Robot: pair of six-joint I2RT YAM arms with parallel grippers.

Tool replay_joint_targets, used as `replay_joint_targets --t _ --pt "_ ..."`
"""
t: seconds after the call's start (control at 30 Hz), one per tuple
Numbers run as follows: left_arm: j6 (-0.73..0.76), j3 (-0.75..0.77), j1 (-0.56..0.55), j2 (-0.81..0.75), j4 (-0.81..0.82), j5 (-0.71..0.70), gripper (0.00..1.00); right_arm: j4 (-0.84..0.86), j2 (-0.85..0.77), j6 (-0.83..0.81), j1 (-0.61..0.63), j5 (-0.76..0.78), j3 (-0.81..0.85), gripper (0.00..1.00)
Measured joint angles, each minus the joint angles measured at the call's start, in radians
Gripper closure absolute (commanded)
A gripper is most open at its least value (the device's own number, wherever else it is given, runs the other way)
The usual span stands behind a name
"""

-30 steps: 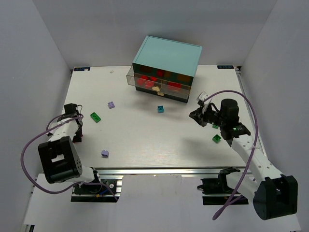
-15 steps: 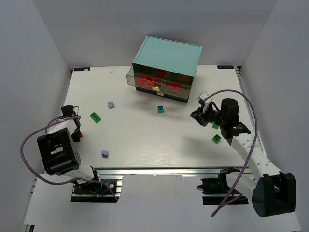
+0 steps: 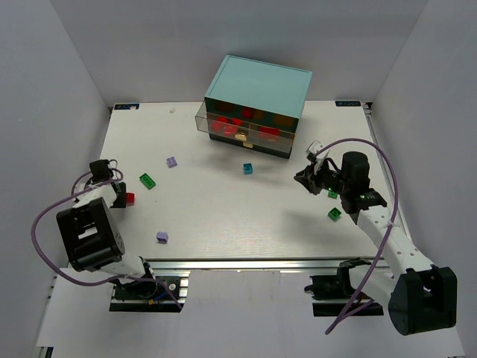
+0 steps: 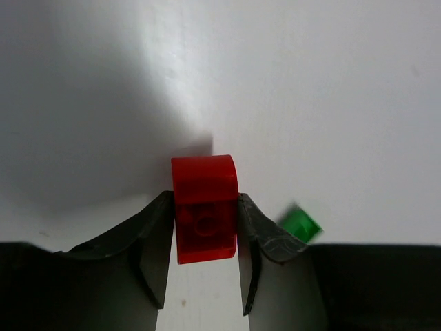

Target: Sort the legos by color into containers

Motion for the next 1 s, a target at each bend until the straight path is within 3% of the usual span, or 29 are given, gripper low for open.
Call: replay_joint_targets --t 0.33,0.47,0.6,0.8,1.0 --pt "0.373 0.063 -0.085 -0.268 0.284 0.622 1.0 -0.002 -0.035 0.0 0.0 -0.026 0.0 0.8" --pt "0.439 0.128 -0.173 -0.343 0.43 0.802 1.0 -0.002 -0.045 0.0 0.0 -0.035 0.0 0.8" --pt "0.5 0.278 -0.332 -0.283 0.508 0.97 1.0 -0.003 -0.048 0.0 0.0 -0.04 0.0 0.8" --pt "0.59 0.492 -0.521 -0.134 0.48 1.017 1.0 -0.002 -0.066 0.001 0.0 -0.046 0.0 0.8" --pt "0.568 0.6 -0.631 -0.014 0.434 0.837 1.0 -0.002 -0.077 0.003 0.0 -0.051 0.0 0.8"
